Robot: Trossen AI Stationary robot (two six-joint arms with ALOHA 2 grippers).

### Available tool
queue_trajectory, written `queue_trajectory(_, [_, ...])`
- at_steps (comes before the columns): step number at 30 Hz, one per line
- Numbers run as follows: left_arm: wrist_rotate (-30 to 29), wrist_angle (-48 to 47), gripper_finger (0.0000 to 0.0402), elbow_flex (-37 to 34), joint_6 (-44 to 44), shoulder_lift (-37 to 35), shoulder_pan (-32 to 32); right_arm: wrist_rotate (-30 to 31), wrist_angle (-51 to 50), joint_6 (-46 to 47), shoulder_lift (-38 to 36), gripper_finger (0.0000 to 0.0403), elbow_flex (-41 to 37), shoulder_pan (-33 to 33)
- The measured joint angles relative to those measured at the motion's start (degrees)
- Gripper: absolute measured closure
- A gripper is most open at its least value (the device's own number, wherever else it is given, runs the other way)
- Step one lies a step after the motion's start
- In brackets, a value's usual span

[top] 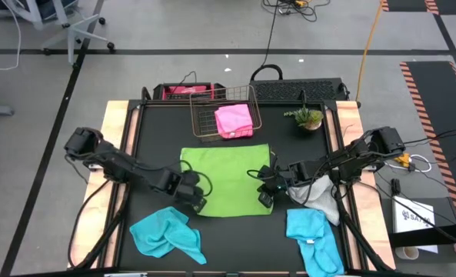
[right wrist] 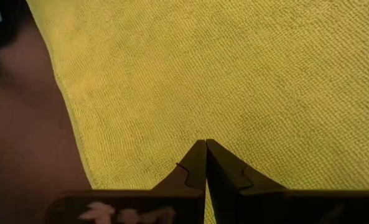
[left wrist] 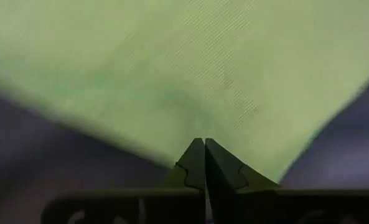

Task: Fold microfiber towels
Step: Fold the green microfiber cloth in quarters

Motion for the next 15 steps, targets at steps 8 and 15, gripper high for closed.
queue_trajectory(8, [9.23, -8.22, 0.0401, 0.02, -13.59, -0.05, -4.60, -0.02, -0.06, -0.41, 0.00, 0.0403, 0.00, 0.00])
queue_trajectory(15, [16.18, -7.90, 0.0400, 0.04, -22.26, -0.09, -6.43, -0.05, -0.05, -0.42, 0.00, 0.0403, 0.00, 0.00])
